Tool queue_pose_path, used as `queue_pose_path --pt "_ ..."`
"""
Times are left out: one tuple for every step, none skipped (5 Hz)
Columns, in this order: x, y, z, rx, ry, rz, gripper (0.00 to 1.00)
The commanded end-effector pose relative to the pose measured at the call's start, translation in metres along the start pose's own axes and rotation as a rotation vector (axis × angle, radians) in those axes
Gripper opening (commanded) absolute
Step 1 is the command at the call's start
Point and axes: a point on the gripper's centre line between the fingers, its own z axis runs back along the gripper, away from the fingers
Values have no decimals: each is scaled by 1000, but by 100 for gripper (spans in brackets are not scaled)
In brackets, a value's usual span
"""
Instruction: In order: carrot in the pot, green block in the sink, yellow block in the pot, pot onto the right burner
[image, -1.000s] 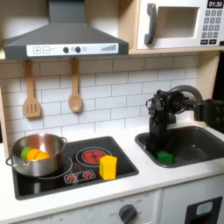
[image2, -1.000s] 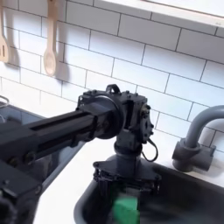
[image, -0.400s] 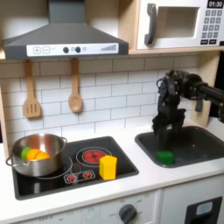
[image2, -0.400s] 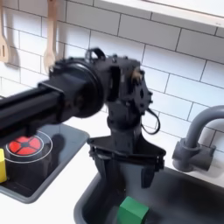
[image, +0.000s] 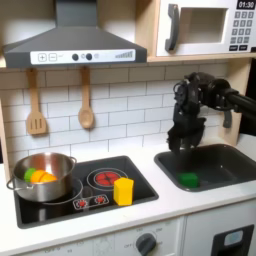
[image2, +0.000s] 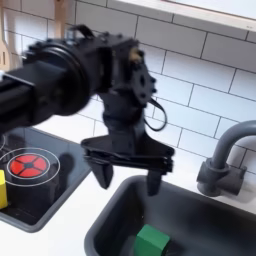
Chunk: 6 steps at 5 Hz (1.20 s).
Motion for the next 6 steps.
queue_pose_path --pt "-21 28 16 -16 25 64 100" --pt "-31 40 27 -54 40 97 100" --pt "-36 60 41 -70 46 142 100" --pt "-40 81 51 -72 51 192 100" --pt "-43 97 49 -42 68 231 100" --pt "-44 88 60 -57 34 130 100"
